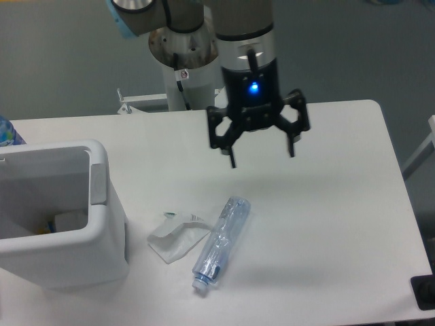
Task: Open the trash can
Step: 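Lift the gripper up and away from the opened bin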
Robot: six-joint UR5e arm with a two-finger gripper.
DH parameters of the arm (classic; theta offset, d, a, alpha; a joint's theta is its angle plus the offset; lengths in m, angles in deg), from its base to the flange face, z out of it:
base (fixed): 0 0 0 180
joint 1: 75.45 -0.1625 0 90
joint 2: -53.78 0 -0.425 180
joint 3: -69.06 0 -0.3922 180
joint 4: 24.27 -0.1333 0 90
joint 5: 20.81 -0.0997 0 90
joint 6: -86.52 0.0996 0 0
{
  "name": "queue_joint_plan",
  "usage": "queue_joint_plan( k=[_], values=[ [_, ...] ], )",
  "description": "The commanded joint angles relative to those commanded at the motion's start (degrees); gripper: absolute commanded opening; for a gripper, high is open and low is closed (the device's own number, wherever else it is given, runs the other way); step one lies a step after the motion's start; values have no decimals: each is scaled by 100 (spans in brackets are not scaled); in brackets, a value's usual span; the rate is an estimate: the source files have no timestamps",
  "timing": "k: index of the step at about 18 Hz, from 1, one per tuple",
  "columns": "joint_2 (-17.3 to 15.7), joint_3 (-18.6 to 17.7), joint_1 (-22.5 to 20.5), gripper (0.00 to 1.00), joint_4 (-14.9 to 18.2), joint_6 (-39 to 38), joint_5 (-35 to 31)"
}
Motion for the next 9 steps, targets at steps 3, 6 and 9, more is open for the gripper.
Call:
queue_joint_plan(
  k=[3, 6, 9],
  values=[
    [-18, -167, -106, 100, 26, 368, -534],
    [-18, -247, -124, 100, 0, 940, -765],
    [-18, -255, -220, 100, -18, 976, -756]
  ],
)
